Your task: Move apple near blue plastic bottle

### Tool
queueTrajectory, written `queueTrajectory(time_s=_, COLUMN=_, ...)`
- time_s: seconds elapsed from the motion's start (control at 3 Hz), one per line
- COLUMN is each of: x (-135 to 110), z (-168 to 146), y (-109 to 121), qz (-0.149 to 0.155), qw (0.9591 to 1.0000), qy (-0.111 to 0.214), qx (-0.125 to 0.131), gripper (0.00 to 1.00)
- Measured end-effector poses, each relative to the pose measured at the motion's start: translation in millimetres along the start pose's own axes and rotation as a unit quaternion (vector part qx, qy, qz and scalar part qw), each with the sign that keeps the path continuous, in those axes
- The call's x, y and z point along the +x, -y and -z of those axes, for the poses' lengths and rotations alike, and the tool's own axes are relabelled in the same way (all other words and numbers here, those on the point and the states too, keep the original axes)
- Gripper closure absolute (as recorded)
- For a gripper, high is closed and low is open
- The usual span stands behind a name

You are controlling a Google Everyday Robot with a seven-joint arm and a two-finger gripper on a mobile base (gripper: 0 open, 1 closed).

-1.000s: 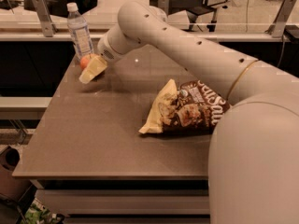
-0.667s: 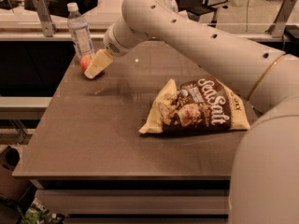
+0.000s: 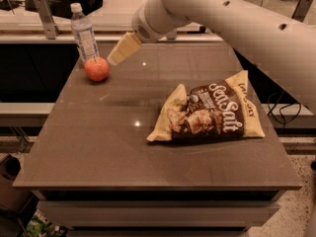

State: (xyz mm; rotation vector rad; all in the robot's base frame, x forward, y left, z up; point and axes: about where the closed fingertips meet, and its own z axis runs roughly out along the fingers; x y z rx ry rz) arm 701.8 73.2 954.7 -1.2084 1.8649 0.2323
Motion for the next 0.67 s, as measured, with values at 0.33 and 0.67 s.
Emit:
queueTrajectory(time_s=0.33, x=5, z=41, y=26, qz=-0.016, qw=0.9991, qy=0.027, qx=0.028, gripper=0.0)
queueTrajectory(time_s=0.67, x=11, z=87, y=47, qz=-0.033, qw=0.9955, qy=0.051, qx=0.073, gripper=0.0)
